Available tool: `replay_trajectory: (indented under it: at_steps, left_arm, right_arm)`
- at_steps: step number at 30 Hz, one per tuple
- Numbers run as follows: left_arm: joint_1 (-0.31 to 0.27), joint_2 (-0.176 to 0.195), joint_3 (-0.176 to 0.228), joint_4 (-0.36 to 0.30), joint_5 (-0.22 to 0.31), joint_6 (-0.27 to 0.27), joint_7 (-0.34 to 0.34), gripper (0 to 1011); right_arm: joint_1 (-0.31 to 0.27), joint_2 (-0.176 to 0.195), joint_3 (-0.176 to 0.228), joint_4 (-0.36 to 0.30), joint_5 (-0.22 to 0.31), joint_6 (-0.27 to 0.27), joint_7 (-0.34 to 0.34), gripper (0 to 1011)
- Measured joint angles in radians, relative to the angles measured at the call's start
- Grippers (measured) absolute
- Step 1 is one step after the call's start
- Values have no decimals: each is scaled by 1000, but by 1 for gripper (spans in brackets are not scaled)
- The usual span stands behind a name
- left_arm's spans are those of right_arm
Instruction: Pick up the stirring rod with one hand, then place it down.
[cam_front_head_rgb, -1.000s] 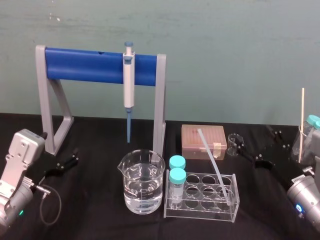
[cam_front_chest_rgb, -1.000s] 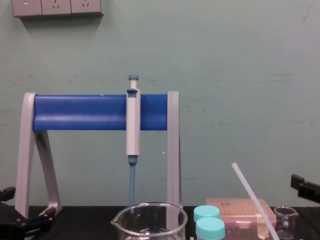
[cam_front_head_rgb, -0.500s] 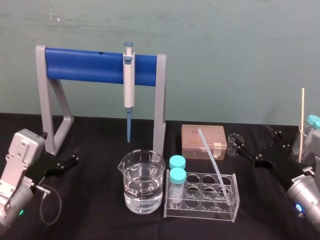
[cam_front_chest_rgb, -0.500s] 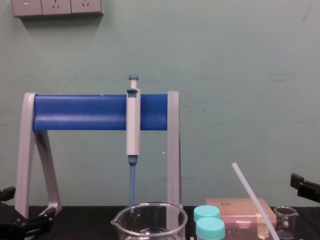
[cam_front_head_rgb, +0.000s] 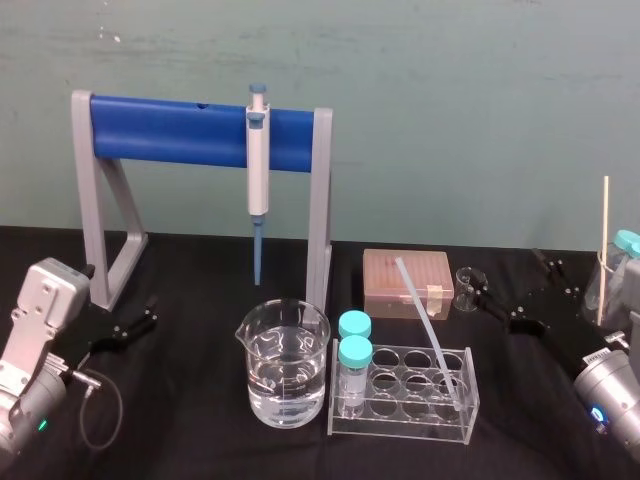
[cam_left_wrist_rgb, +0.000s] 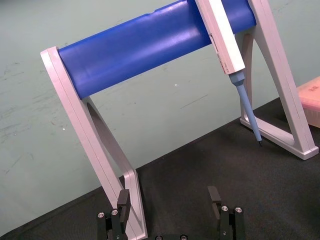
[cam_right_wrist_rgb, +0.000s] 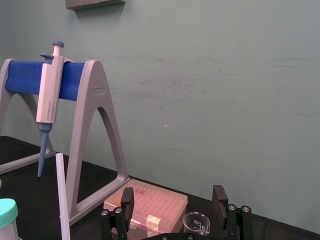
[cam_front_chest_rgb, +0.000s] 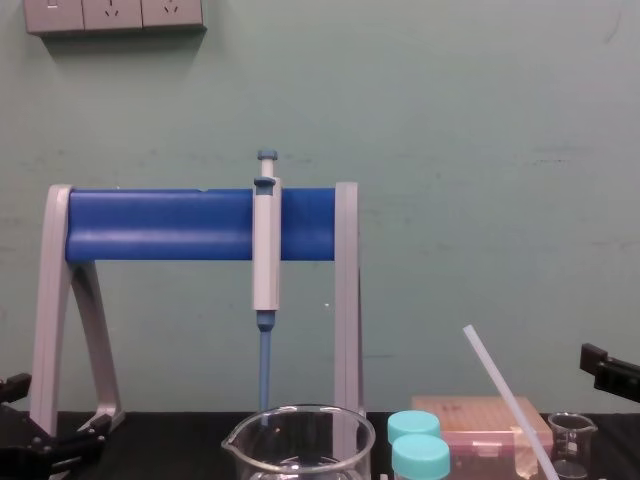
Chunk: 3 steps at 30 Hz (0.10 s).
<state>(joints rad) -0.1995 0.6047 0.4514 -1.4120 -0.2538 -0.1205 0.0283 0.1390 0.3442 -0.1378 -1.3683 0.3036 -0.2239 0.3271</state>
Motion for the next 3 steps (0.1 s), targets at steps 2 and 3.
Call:
replay_trajectory:
  at_steps: [2,3]
  left_arm:
    - [0,0,0,0,0,0,0,1000]
    - [0,0,0,0,0,0,0,1000]
  right_arm:
    - [0,0,0,0,0,0,0,1004]
    - [0,0,0,0,0,0,0,1004]
